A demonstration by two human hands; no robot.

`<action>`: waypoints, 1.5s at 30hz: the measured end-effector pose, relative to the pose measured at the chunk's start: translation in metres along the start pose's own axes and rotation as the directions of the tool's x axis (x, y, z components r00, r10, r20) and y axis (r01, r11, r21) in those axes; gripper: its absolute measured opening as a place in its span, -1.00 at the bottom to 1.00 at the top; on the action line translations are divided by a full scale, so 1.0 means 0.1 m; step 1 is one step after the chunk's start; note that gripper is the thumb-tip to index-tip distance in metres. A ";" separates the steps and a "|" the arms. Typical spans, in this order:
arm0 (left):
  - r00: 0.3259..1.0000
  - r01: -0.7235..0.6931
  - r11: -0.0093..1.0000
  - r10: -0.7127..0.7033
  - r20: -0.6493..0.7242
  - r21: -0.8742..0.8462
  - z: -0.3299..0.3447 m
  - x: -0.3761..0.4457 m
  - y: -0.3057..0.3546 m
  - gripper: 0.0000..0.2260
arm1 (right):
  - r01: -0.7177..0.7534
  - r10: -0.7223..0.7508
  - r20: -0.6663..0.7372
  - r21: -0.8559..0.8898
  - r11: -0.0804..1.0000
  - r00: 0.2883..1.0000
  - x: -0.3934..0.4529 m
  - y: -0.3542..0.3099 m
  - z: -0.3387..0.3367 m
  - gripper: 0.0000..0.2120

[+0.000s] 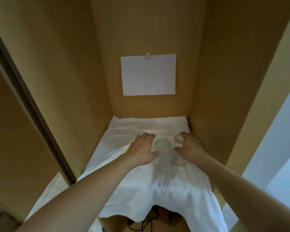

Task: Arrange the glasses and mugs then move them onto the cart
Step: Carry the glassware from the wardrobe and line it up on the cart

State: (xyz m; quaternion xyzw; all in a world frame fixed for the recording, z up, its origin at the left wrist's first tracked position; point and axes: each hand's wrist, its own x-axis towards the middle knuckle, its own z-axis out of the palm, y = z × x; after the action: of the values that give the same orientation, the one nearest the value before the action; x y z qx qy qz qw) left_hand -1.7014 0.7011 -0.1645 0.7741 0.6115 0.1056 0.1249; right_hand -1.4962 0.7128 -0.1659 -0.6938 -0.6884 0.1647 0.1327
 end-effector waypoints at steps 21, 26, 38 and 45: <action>0.880 -0.061 0.998 0.040 0.473 0.030 0.37 1.05 0.17 -0.25 | 0.020 0.025 0.205 -0.216 0.976 0.979 0.83 -0.01 0.15 -0.31; 0.925 -0.007 0.993 0.052 0.376 -0.119 0.42 0.86 0.11 -0.18 | -0.021 0.045 0.108 -0.214 0.977 0.993 0.65 0.06 0.23 -0.25; 0.968 0.054 0.996 -0.036 0.249 -0.066 0.27 0.08 -0.37 -0.17 | -0.164 0.130 -0.123 -0.333 0.929 0.984 -0.19 -0.02 0.46 -0.29; 0.926 0.310 0.901 -0.213 0.312 -0.305 0.31 -0.42 -0.70 -0.03 | -0.337 0.324 -0.098 -0.181 0.924 0.941 -0.67 -0.10 0.47 -0.37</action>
State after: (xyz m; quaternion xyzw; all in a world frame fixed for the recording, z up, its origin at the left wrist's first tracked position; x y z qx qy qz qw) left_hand -1.7657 0.6740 -0.2165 0.6566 0.6593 0.0874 0.3557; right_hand -1.5247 0.6444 -0.2018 -0.8145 -0.5697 0.0934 0.0572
